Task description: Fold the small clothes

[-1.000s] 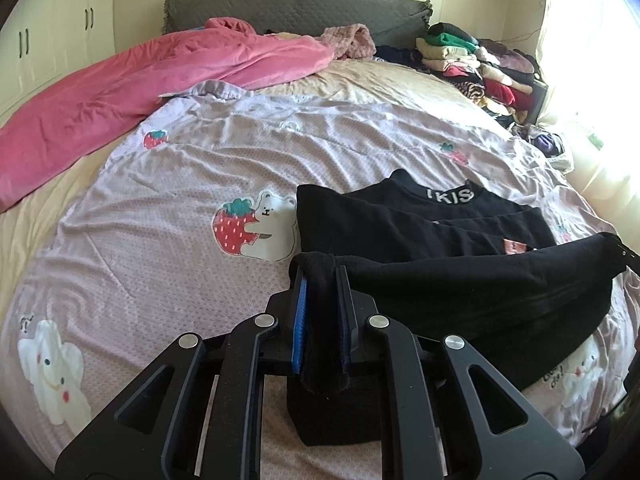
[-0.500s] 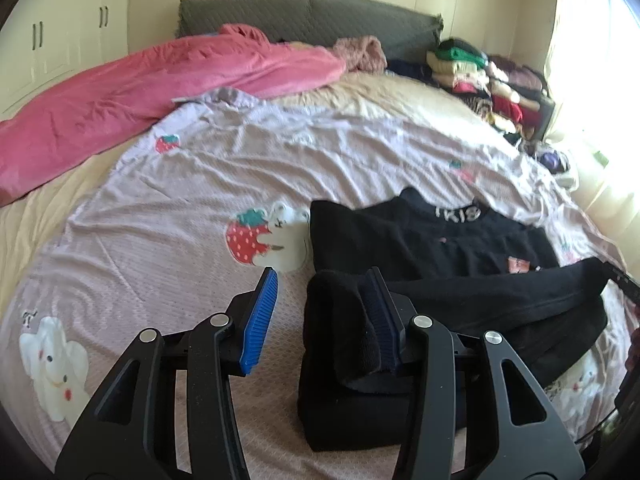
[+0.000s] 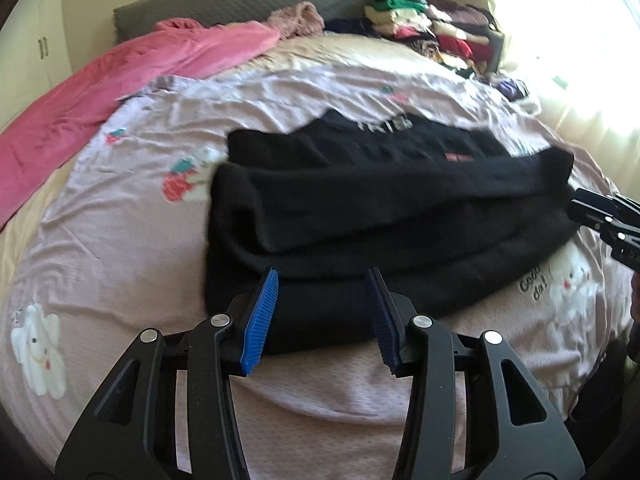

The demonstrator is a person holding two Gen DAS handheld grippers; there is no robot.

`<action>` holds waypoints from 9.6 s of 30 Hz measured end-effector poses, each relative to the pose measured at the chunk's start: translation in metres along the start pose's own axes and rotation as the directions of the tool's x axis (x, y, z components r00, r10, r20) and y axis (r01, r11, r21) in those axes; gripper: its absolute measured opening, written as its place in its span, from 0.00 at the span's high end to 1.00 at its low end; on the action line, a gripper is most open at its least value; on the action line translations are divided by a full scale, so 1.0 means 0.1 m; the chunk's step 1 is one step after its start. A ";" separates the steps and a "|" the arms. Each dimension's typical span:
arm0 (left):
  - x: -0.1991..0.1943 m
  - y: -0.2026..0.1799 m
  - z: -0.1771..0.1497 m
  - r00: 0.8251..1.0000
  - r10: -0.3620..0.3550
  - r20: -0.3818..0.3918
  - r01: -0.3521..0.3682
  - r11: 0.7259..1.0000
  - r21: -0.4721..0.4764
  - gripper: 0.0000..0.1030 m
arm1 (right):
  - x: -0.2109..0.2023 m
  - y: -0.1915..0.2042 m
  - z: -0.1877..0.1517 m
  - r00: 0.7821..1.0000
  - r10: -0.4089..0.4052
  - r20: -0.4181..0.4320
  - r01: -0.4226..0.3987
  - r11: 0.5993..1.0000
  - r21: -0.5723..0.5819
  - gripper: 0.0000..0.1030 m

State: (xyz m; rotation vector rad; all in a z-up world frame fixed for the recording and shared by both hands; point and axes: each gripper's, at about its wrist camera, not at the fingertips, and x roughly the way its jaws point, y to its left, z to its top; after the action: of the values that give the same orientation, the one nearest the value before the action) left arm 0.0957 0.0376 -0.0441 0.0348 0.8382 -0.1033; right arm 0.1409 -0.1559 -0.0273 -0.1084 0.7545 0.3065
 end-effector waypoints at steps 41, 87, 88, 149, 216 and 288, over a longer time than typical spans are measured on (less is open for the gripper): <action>0.72 0.23 0.89 0.997 0.071 0.039 -0.070 0.997 -0.043 0.62 | 1.13 -0.40 0.87 0.997 -0.081 0.001 0.081 0.989 0.123 0.57; 0.68 1.14 1.15 0.994 0.054 0.092 -0.034 0.977 -0.209 0.96 | 0.86 -1.55 0.88 0.992 -0.065 0.113 0.017 0.922 0.387 0.91; 0.73 1.15 1.14 0.995 0.055 0.082 -0.036 0.976 -0.213 0.96 | 0.90 -1.57 0.87 0.993 -0.066 0.102 0.021 0.920 0.391 0.91; 0.26 1.20 0.90 0.995 0.100 0.005 -0.096 0.969 -0.226 0.44 | 0.30 1.23 0.69 0.960 0.279 0.033 -0.269 0.945 -0.186 0.16; 0.81 0.63 1.30 0.965 -0.250 -0.076 0.210 0.914 -0.348 0.80 | 0.52 1.29 0.55 0.962 0.208 0.175 -0.170 0.963 -0.209 0.93; 1.17 -1.07 1.10 0.963 -0.239 -0.122 0.228 0.969 -0.098 0.41 | -0.05 -1.15 0.12 0.987 0.106 0.118 -0.152 0.844 0.514 0.35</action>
State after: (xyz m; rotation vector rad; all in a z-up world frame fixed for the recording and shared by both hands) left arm 0.2434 -0.0856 -0.0568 -0.1380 0.9777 -0.2912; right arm 0.1814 -0.2637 -0.0168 0.4737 0.7388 0.2221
